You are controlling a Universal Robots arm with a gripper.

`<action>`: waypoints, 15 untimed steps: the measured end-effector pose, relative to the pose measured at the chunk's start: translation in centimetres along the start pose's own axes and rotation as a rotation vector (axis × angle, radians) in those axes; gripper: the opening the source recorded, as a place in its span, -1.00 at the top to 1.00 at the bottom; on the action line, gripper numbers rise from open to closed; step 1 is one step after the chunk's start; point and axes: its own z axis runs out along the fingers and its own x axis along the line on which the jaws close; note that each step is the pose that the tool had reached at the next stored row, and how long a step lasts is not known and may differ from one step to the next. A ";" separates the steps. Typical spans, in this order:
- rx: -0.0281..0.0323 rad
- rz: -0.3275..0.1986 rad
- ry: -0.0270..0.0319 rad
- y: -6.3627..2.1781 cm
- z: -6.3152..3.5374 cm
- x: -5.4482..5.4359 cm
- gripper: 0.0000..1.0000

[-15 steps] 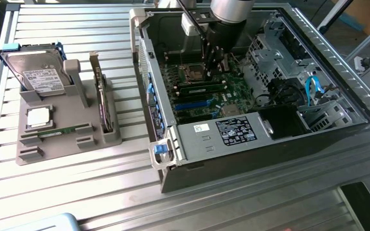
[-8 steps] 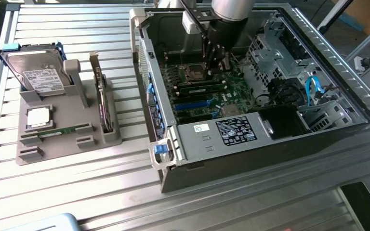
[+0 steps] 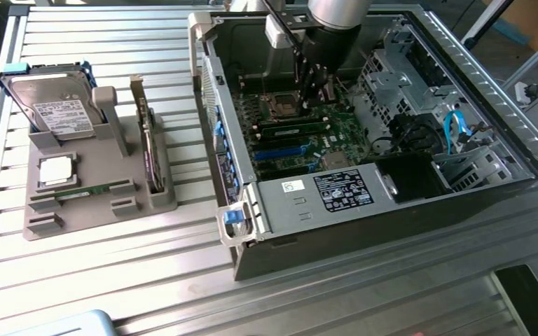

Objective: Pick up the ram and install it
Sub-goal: 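Press down the ram until it locks into place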

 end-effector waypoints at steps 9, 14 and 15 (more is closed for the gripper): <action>0.0000 0.000 0.0001 0.22 -0.01 0.0 0.79; 0.0000 0.000 0.0000 1.18 -0.01 0.0 0.79; 0.0000 0.000 0.0000 1.70 -0.01 0.0 0.79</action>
